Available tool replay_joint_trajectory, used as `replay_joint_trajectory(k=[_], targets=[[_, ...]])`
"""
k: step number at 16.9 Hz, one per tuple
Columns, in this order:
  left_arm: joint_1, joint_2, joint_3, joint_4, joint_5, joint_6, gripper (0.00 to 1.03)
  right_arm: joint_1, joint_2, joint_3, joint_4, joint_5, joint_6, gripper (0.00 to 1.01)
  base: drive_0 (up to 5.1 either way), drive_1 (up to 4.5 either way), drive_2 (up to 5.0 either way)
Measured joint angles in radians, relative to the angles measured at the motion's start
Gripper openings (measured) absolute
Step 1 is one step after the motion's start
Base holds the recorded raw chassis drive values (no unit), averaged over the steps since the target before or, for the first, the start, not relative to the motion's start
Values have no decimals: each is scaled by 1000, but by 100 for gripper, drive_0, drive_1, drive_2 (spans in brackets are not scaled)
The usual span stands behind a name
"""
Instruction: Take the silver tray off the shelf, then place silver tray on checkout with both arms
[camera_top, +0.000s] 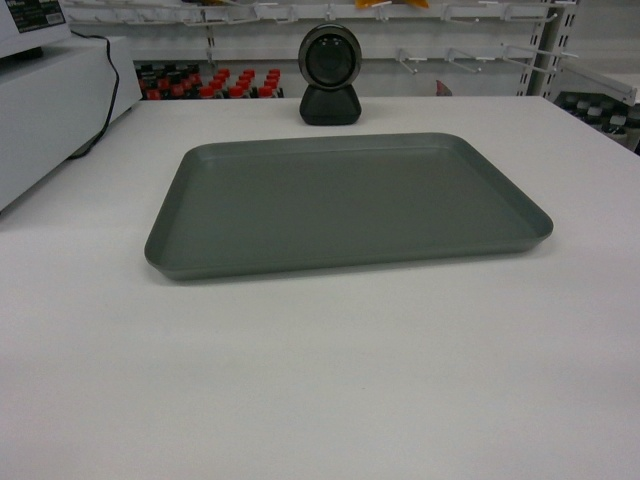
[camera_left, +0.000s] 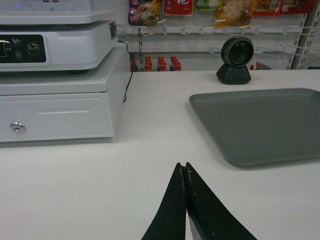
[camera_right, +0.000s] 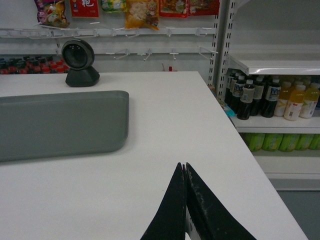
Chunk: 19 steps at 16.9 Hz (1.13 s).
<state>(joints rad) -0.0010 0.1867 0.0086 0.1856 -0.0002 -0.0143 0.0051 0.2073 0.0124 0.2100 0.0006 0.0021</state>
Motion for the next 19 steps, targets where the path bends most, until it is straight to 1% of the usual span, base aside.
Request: replay_joint_trajectory(k=[1, 2, 3, 4, 5, 7, 10, 11, 12, 14, 15, 16, 17, 18, 19], targets=[[0, -11, 0, -9, 0, 0, 2, 0, -11, 0, -12, 0, 0, 2, 0, 0, 0], [0, -141, 1, -193, 2, 0, 2, 0, -39, 0, -41, 0, 0, 2, 0, 0, 0], [0, -177, 1, -171, 3, 1, 2, -1, -114, 0, -163, 0, 0, 2, 0, 0, 0], [0, -176, 7, -180, -4, 1, 2, -1, -176, 0, -220, 0, 0, 2, 0, 0, 0], [2, -177, 1, -195, 2, 1, 2, -1, -202, 1, -194, 0, 0, 2, 0, 0, 0], [0, -177, 1, -186, 0, 2, 2, -2, -201, 0, -221, 1, 0, 2, 0, 0, 0], [1, -177, 1, -189, 0, 1, 2, -5, -203, 0, -213, 0, 0, 2, 0, 0, 0], [1, -177, 1, -189, 1, 1, 4, -5, -203, 0, -213, 0, 0, 6, 0, 0, 0], [1, -177, 1, -190, 0, 1, 16, -5, -203, 0, -213, 0, 0, 19, 0, 0, 0], [1, -177, 1, -189, 0, 1, 35, -5, -203, 0, -213, 0, 0, 37, 0, 0, 0], [1, -177, 1, -189, 0, 1, 46, -5, -203, 0, -213, 0, 0, 48, 0, 0, 0], [1, -177, 1, -189, 0, 1, 64, -5, -203, 0, -213, 0, 0, 67, 0, 0, 0], [1, -177, 1, -189, 0, 1, 95, -5, -203, 0, -213, 0, 0, 98, 0, 0, 0], [1, -177, 1, -189, 0, 3, 98, -5, -203, 0, -213, 0, 0, 98, 0, 0, 0], [1, -177, 1, -189, 0, 3, 98, -5, -203, 0, -213, 0, 0, 98, 0, 0, 0]])
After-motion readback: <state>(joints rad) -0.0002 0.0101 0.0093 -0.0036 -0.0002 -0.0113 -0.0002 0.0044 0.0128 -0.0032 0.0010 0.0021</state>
